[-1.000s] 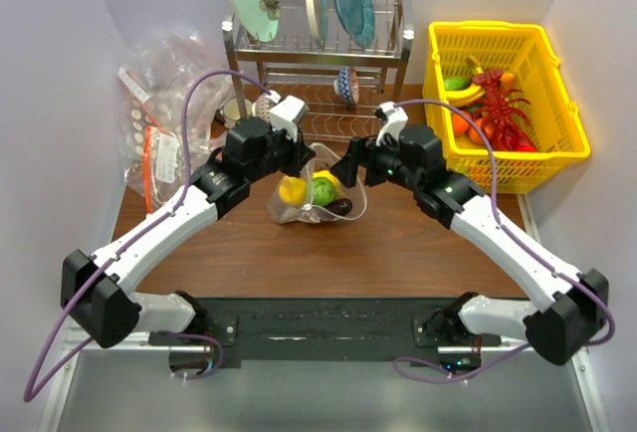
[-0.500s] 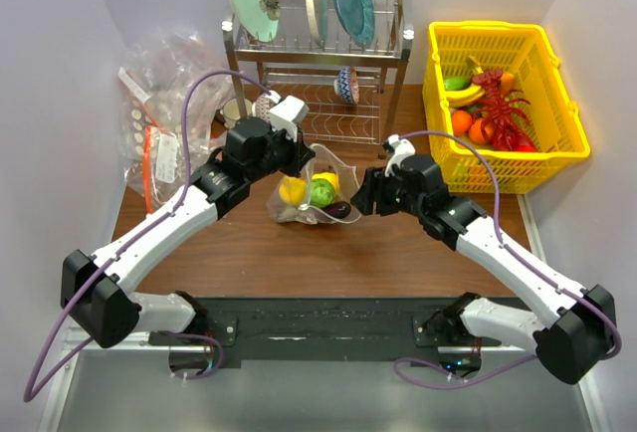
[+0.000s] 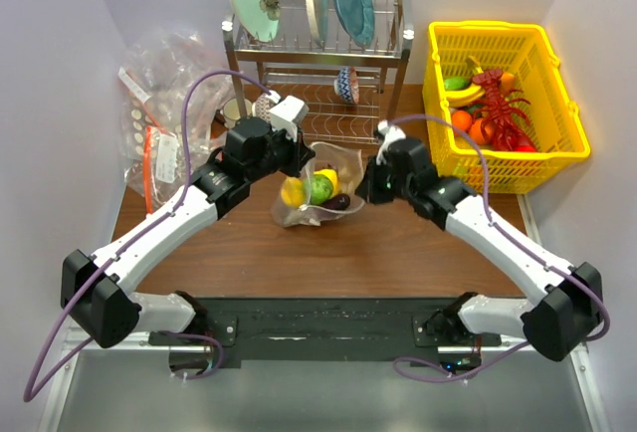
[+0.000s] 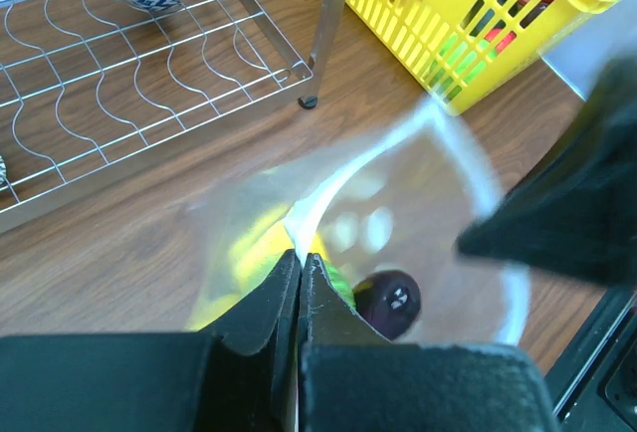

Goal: Place the food in the zip-top bag and seal the zipper
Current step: Adjust the zipper food storage bag at the center of the board.

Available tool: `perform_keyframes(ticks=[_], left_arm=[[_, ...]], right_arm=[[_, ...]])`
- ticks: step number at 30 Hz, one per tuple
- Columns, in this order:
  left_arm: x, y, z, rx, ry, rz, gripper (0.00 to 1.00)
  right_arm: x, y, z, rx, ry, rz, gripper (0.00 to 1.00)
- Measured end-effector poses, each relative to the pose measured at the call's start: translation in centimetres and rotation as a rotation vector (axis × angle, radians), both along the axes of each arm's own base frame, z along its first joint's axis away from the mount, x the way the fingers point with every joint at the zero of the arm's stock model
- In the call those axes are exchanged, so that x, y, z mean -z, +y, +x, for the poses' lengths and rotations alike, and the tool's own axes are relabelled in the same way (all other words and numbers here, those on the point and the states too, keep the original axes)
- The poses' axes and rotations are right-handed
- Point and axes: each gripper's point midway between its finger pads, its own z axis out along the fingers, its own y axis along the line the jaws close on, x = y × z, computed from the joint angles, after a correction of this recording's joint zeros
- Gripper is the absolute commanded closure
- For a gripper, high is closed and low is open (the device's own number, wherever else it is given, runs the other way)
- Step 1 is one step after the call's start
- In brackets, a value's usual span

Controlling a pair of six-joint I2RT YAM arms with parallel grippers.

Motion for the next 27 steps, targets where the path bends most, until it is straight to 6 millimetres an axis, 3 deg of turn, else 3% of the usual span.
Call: perform_keyframes(ticks=[4,7,8,9,11,13,16,17,20,22,26,27], left_arm=[[0.0,0.0,0.0,0.001,0.0,-0.001,1.0],[0.0,-0.1,-0.1,0.005,0.0,-0.003,1.0],[-0.3,-0.3,-0.1,0.016,-0.004,-0.015,1.0],[-1.0,-0.8,-0.3,0.033,-0.019,-0.033,1.0],[-2.0,-1.0,-0.6,0.044,-0.039,-0.048,1.0],[-2.6,-0.6,-0.7,0.035,-0.051,-0.055,1.0],[-3.2,-0.1,-0.8,0.021,-0.06,-0.057,1.0],[-3.2,0.0,-0.9,0.018,-0.06,-0.056,1.0],[-3.0,0.1,-0.9,0.015,-0.054,-0.051,1.0],[-3.1,0.1,-0.9,0.015,-0.057,-0.052,1.0],[-2.8,0.1,-0.9,0.013,-0.048,-0.045,1.0],[-2.6,0.1,-0.8,0.011,-0.044,-0.042,1.0]], right_arm=[[-11.4,0.2,2.9,0.035,-0.203,0.032,1.0],[-20.8,-0.9,3.8,0.088,-0.406,0.092,1.0],[-22.4,-1.4,3.7,0.103,-0.445,0.101,1.0],[-22.8,-1.6,3.6,0.106,-0.456,0.098,1.0],[-22.1,-2.0,3.8,0.122,-0.451,0.068,1.0],[-19.7,-2.1,4.5,0.135,-0.413,0.024,1.0],[-13.8,-2.0,5.4,0.139,-0.303,-0.073,1.0],[-11.0,-1.8,5.7,0.131,-0.244,-0.119,1.0],[-4.8,-2.2,5.1,0.111,-0.107,-0.221,1.0],[-3.7,-2.5,4.6,0.106,-0.078,-0.243,1.0],[-5.2,-2.3,4.5,0.108,-0.115,-0.205,0.98],[-5.5,-2.2,4.5,0.103,-0.12,-0.193,0.93]])
